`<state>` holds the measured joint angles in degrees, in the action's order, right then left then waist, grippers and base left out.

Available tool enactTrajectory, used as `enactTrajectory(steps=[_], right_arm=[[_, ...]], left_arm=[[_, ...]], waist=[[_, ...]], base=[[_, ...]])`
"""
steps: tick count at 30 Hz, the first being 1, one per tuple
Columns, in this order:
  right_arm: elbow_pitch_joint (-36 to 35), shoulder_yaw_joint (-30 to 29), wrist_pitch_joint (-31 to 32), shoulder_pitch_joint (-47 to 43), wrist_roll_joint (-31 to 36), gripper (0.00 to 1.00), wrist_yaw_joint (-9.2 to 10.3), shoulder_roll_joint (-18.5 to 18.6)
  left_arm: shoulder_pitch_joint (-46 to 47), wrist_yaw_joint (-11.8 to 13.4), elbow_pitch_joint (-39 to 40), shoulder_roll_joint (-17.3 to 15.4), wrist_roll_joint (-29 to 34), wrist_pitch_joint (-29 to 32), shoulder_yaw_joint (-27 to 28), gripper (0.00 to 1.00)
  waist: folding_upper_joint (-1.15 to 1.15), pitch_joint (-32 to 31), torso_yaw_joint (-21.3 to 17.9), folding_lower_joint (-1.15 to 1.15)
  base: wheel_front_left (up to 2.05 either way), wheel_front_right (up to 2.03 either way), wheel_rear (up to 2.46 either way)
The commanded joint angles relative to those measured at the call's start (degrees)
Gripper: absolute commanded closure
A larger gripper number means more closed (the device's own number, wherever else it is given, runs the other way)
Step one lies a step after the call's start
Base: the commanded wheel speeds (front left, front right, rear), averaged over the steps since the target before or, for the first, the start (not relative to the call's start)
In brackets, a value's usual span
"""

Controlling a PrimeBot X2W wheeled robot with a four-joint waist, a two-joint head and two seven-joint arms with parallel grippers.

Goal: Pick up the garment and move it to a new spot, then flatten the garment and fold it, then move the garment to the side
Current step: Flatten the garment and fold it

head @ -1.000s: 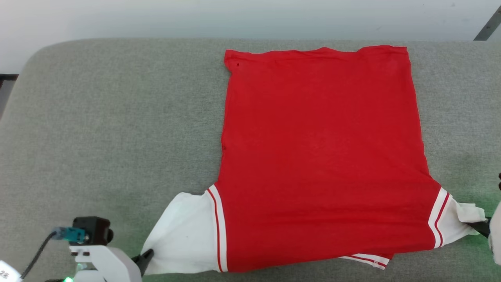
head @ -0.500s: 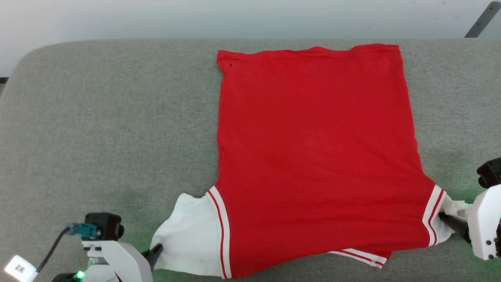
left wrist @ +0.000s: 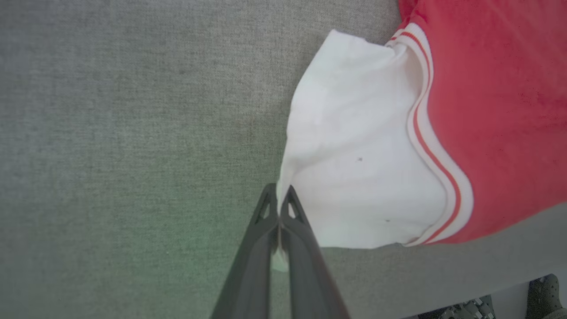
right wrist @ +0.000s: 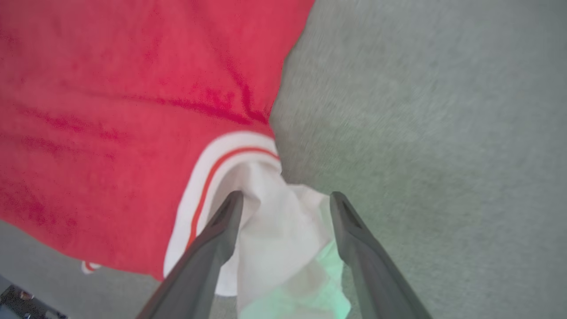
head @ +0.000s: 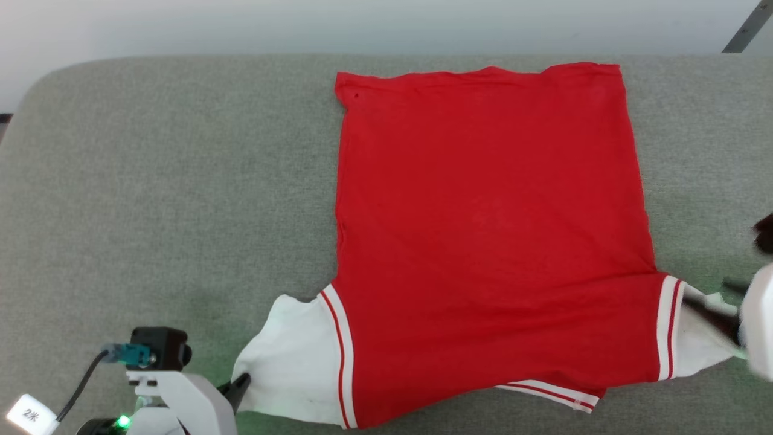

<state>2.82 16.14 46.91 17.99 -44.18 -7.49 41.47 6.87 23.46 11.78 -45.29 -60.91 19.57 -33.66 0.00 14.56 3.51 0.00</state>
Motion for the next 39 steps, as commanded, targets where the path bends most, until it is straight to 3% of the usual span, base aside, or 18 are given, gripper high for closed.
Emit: enactTrajectory(steps=[1,5,9,18,30,39], right_arm=[[-2.31,-2.76,0.00,0.68,1.10,0.00,-0.01,-0.51],[-6.24,-7.10,-0.68,4.25,4.53,0.00,0.00,-1.53],[-4.17,-9.22,-3.56,11.03,8.18,0.00,0.00,-3.80],[15.59,-8.28,-9.65,31.15,14.68,0.00,0.01,-7.13],[40.49,-8.43,-3.55,46.19,18.49,0.00,0.00,-9.09],[52.78,-10.50,2.41,48.45,24.17,0.00,0.03,-10.71]], left_arm=[[0.75,-0.14,0.23,0.29,0.51,-0.33,-0.12,1.00],[2.15,-0.82,0.65,1.15,1.18,-0.40,-0.68,1.00],[4.53,-1.76,0.94,2.26,2.18,-0.42,-1.32,1.00],[11.54,-5.49,-0.87,6.44,4.12,0.07,-3.88,1.00],[18.96,-11.01,-7.49,13.32,5.93,0.51,-8.35,1.00],[20.21,-12.66,-11.25,14.98,5.58,-0.14,-9.00,1.00]], waist=[[0.00,0.72,0.55,0.00],[0.00,2.69,1.88,0.00],[0.00,5.47,3.48,0.00],[0.00,13.11,9.09,0.00],[0.00,18.96,16.74,0.00],[0.00,19.82,18.10,0.00]], base=[[0.00,0.00,0.00],[0.00,0.00,0.00],[0.00,0.00,0.00],[0.00,0.00,0.00],[0.00,0.00,0.00],[0.00,0.00,0.00]])
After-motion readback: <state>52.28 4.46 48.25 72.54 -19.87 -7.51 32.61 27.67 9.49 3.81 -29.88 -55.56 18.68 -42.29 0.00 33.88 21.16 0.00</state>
